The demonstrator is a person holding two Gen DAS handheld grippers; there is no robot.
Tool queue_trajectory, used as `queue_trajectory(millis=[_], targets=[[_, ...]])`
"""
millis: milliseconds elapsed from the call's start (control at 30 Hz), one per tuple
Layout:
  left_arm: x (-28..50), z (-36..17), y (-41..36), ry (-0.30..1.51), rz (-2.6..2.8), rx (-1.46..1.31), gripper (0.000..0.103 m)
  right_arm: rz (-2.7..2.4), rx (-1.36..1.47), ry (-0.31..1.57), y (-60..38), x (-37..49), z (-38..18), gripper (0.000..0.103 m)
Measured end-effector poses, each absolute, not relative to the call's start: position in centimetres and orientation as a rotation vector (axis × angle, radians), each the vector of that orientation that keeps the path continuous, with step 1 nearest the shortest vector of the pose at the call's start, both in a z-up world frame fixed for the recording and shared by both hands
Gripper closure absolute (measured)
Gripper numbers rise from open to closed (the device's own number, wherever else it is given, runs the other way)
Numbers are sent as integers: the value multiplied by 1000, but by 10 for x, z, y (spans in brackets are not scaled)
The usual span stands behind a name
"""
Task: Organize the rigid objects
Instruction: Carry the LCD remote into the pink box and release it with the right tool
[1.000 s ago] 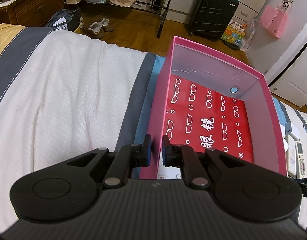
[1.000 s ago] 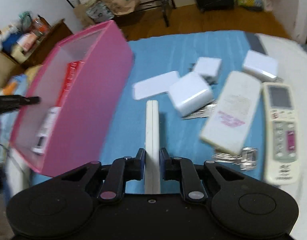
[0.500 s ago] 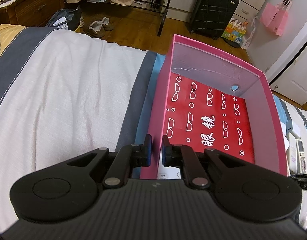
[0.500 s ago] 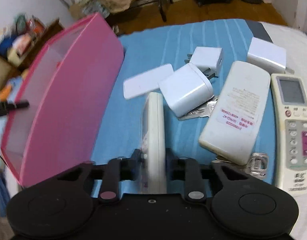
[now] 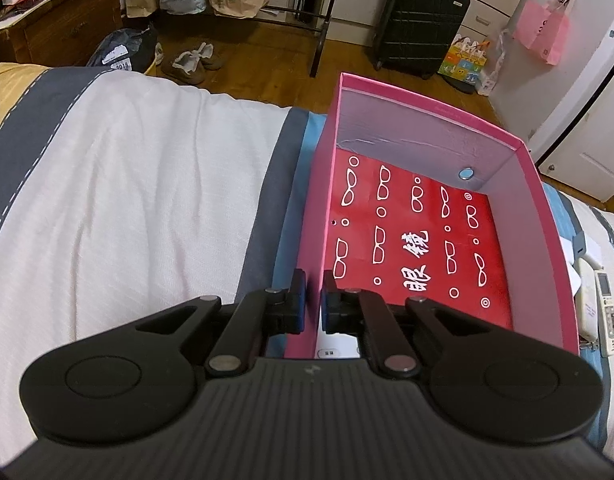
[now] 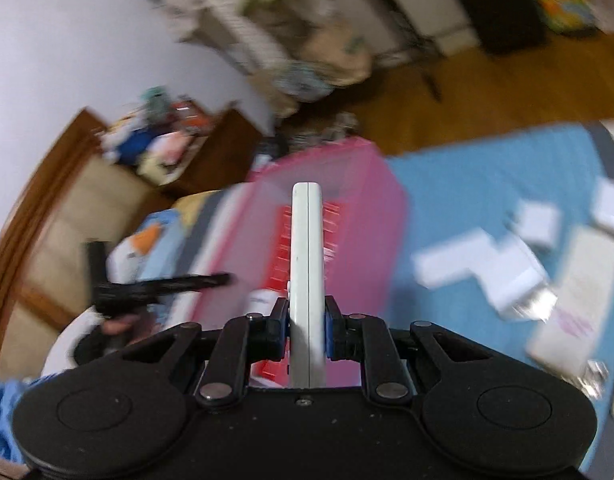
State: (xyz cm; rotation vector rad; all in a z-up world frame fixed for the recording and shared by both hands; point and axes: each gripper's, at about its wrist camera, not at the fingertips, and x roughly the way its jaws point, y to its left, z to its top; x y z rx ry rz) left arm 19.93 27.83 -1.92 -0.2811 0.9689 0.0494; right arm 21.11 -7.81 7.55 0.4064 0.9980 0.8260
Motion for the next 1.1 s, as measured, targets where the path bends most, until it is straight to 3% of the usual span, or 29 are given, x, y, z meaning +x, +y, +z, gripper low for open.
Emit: queue_trajectory(millis=[200,467,1100], targets=[[200,-20,279,968,48,-281,97,985,129,1161,18,242,86,82],[198,-19,280,967,33,-281,96,1058,-384,1296,112,280,34,82],[192,-23,287,938,-26,-281,95,1351,-682,1345,182,324,-15,82]])
